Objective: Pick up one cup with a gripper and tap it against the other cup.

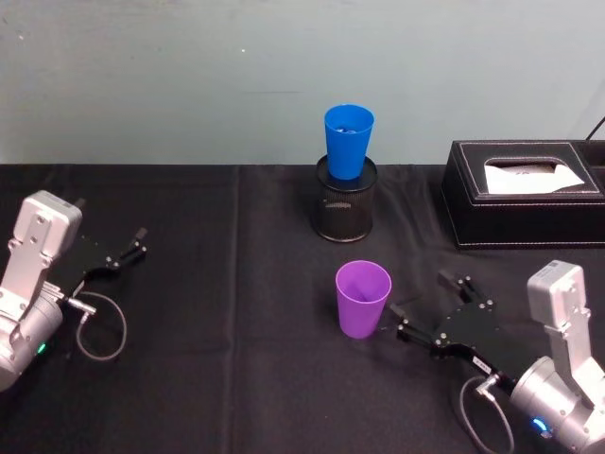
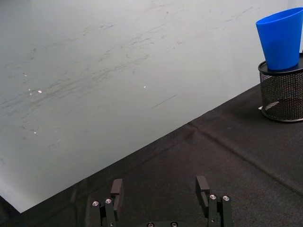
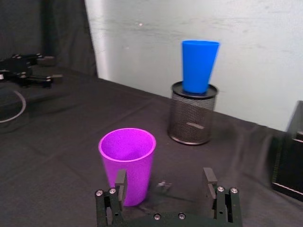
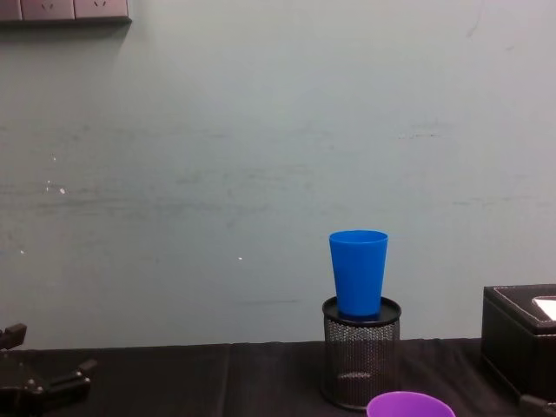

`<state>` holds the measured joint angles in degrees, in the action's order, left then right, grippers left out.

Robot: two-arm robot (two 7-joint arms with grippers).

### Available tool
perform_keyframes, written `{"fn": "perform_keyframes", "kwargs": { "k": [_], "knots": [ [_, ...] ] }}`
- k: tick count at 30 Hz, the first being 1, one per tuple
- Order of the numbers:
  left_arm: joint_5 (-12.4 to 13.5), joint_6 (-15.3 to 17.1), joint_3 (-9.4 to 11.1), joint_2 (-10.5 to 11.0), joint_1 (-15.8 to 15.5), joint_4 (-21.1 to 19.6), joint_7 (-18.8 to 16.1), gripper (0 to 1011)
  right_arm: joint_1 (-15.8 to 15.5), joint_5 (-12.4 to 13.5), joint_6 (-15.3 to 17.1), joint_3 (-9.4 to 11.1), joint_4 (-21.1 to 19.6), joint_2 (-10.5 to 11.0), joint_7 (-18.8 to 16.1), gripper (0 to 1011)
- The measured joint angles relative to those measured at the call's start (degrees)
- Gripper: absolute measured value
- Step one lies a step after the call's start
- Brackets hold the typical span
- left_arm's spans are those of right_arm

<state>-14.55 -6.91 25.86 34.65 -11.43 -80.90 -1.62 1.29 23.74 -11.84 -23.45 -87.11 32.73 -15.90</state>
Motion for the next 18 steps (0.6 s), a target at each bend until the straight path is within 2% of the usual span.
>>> {"fn": "perform_keyframes", "kwargs": {
  "k": [7,18],
  "knots": [
    [0.0,0.0,0.0,0.0,0.0,0.0,0.0,1000,1.7,-1.3,1.0,-1.0,1.3,-1.2,-2.1,1000],
    [0.0,0.0,0.0,0.0,0.0,0.0,0.0,1000,6.1,-4.1,2.1,-2.3,4.9,-4.7,-4.5,1000]
  ]
}}
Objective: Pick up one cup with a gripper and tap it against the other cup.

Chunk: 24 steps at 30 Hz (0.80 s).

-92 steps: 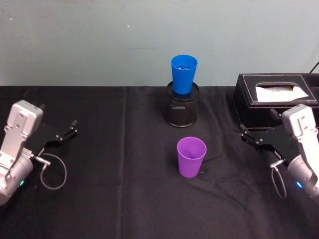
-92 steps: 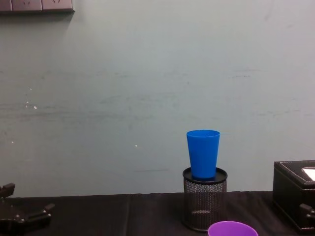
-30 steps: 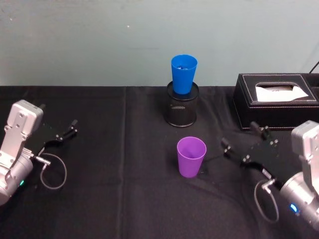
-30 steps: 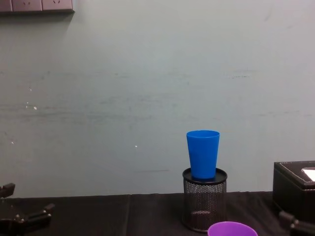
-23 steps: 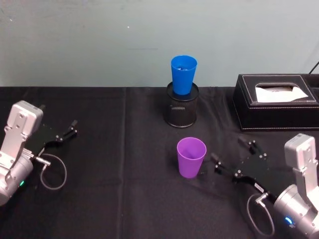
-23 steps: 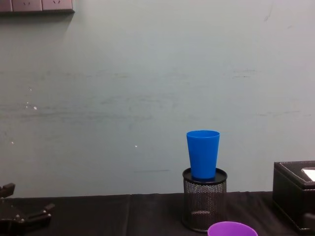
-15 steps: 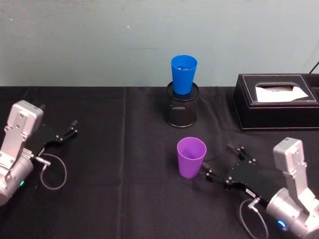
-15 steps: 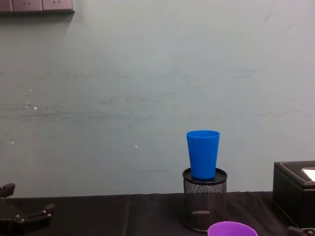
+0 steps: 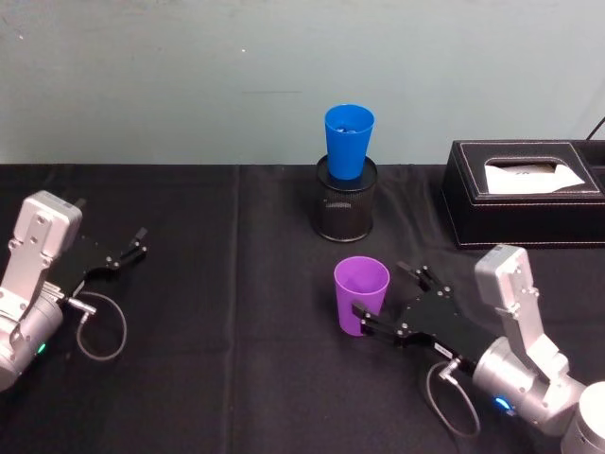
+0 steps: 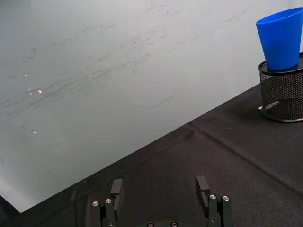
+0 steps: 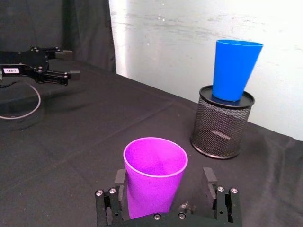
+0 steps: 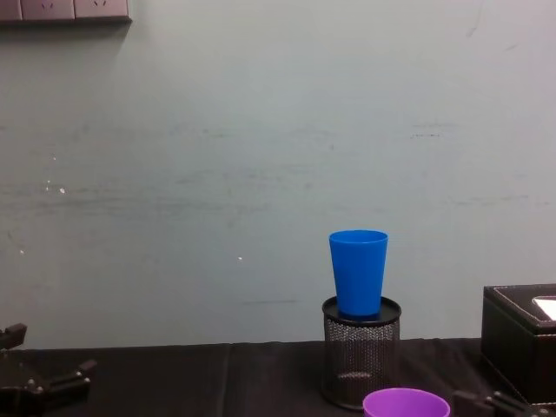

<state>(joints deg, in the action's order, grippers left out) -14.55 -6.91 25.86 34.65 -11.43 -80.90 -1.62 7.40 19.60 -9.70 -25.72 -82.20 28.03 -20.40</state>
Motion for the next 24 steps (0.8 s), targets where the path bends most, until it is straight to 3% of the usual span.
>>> {"fn": "perform_keyframes", "kwargs": {
  "k": [8,24],
  "knots": [
    [0.0,0.0,0.0,0.0,0.0,0.0,0.0,1000,2.2,-1.3,0.6,-0.5,2.8,-2.5,-1.6,1000],
    [0.0,0.0,0.0,0.0,0.0,0.0,0.0,1000,3.5,-3.1,0.0,0.3,5.1,-5.6,-2.8,1000]
  ]
}}
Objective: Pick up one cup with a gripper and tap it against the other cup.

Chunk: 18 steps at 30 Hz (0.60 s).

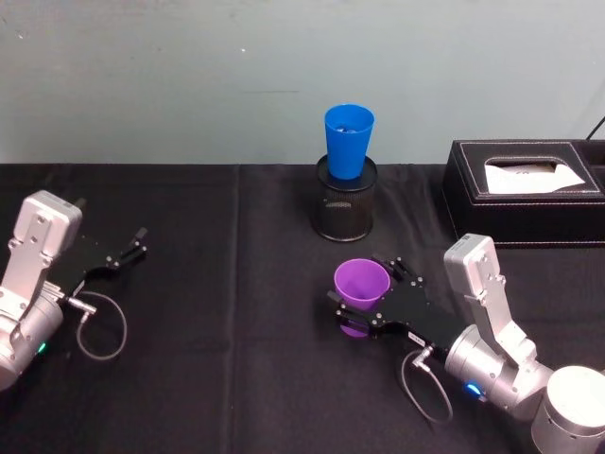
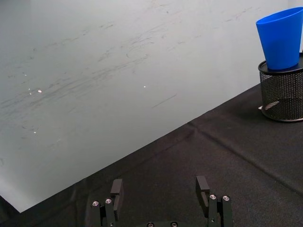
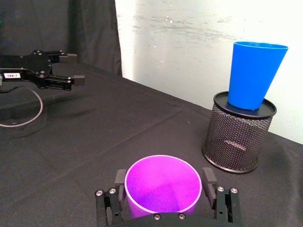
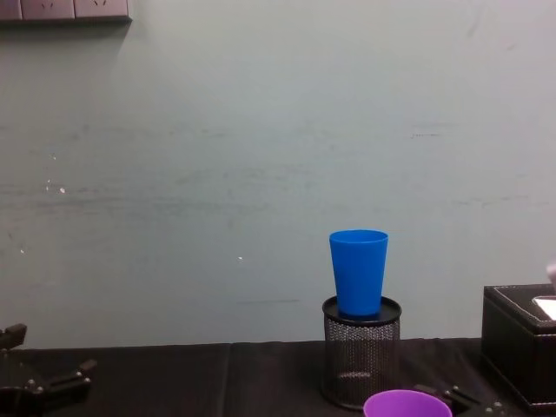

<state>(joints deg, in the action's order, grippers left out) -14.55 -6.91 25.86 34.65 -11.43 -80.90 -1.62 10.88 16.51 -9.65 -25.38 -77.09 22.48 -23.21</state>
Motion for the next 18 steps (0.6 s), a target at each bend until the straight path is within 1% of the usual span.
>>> {"fn": "perform_keyframes", "kwargs": {
  "k": [2,12,15,18],
  "knots": [
    [0.0,0.0,0.0,0.0,0.0,0.0,0.0,1000,0.0,-0.3,0.0,0.1,0.1,-0.2,0.0,1000],
    [0.0,0.0,0.0,0.0,0.0,0.0,0.0,1000,0.0,-0.3,0.0,0.1,0.0,-0.1,0.0,1000],
    [0.0,0.0,0.0,0.0,0.0,0.0,0.0,1000,0.0,-0.2,-0.1,0.1,0.0,-0.1,0.0,971],
    [0.0,0.0,0.0,0.0,0.0,0.0,0.0,1000,0.0,-0.2,-0.1,0.1,0.0,-0.1,0.0,907]
  ]
}}
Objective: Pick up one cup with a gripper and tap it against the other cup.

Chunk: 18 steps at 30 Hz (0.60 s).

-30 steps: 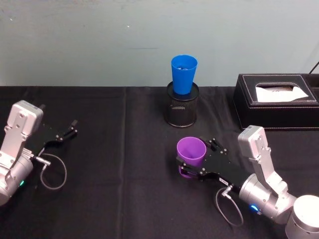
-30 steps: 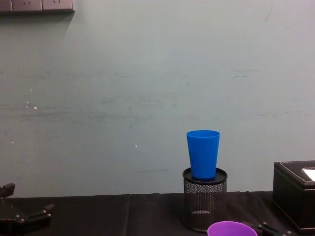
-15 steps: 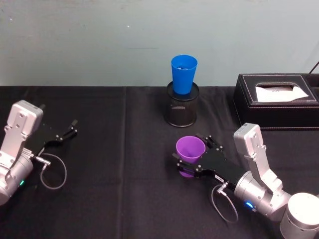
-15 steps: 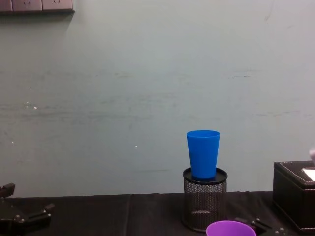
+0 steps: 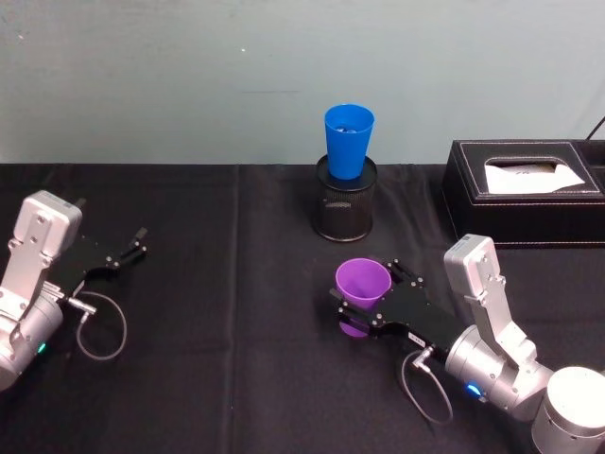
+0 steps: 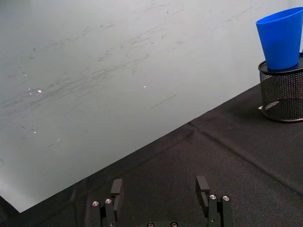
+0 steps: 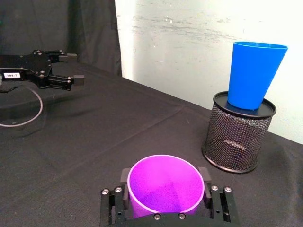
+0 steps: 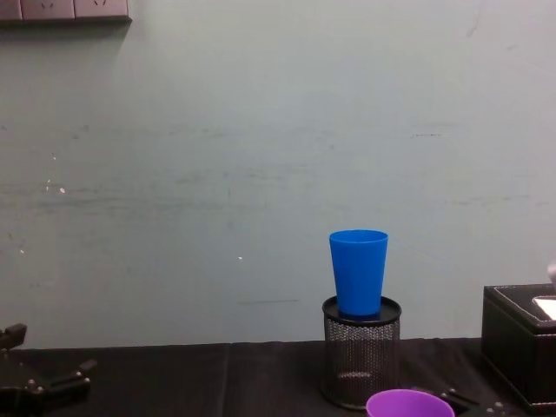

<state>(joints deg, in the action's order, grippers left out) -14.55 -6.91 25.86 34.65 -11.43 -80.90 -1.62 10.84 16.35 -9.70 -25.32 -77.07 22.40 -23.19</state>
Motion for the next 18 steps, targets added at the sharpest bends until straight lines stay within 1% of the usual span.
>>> {"fn": "perform_keyframes", "kwargs": {
  "k": [2,4,14,17,18],
  "knots": [
    [0.0,0.0,0.0,0.0,0.0,0.0,0.0,1000,0.0,0.0,0.0,0.0,0.0,0.0,0.0,842],
    [0.0,0.0,0.0,0.0,0.0,0.0,0.0,1000,0.0,0.0,0.0,0.0,0.0,0.0,0.0,805],
    [0.0,0.0,0.0,0.0,0.0,0.0,0.0,1000,0.0,0.1,0.1,0.0,-0.2,0.1,0.0,756],
    [0.0,0.0,0.0,0.0,0.0,0.0,0.0,1000,-0.2,-0.1,1.3,0.6,-1.7,0.2,-0.1,739],
    [0.0,0.0,0.0,0.0,0.0,0.0,0.0,1000,-0.3,-0.1,2.1,1.0,-2.6,0.2,-0.3,739]
  ]
}}
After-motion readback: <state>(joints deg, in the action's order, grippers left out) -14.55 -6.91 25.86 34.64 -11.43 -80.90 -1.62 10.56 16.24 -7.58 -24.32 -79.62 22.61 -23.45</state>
